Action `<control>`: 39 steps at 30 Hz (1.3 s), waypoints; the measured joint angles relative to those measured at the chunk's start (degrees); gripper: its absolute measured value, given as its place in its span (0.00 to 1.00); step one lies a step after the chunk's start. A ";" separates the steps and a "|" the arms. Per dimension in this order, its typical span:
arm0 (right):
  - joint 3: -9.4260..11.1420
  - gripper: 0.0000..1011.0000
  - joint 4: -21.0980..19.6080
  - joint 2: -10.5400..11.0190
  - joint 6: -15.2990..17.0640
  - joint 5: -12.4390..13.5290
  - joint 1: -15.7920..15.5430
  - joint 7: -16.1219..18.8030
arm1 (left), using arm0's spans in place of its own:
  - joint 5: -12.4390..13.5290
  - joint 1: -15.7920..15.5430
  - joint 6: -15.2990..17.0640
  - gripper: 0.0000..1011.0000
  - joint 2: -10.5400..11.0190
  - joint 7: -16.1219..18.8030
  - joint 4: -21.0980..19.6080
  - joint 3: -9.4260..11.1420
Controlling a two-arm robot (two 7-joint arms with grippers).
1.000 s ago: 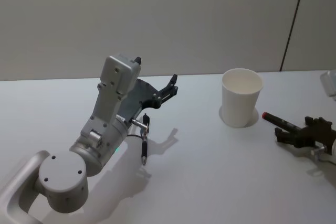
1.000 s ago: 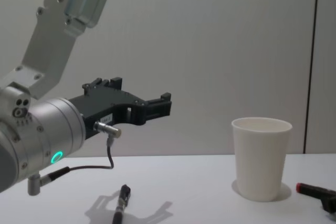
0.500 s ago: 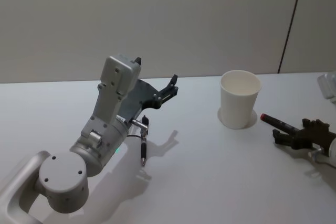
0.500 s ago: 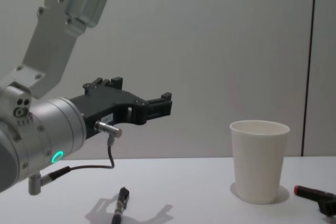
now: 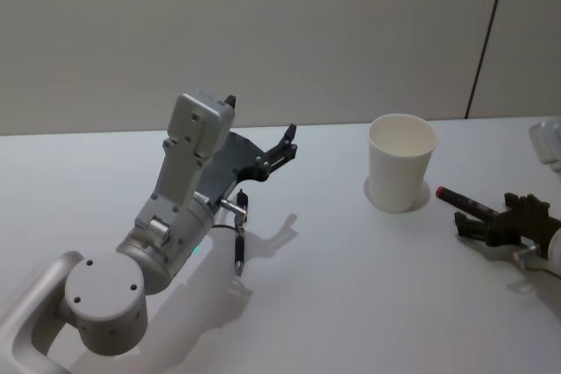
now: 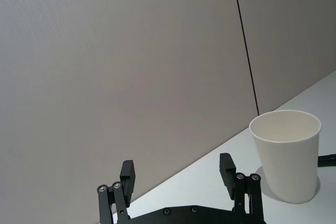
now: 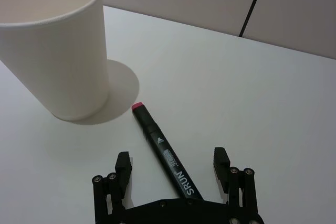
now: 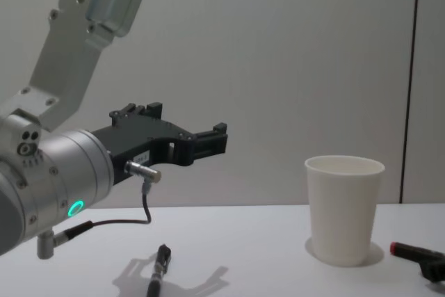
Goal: Place the pen into the pen holder.
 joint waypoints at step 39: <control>0.88 0.99 -3.99 0.58 1.06 0.21 -1.98 -3.26 | 0.00 0.00 0.00 0.99 0.00 0.00 0.00 0.00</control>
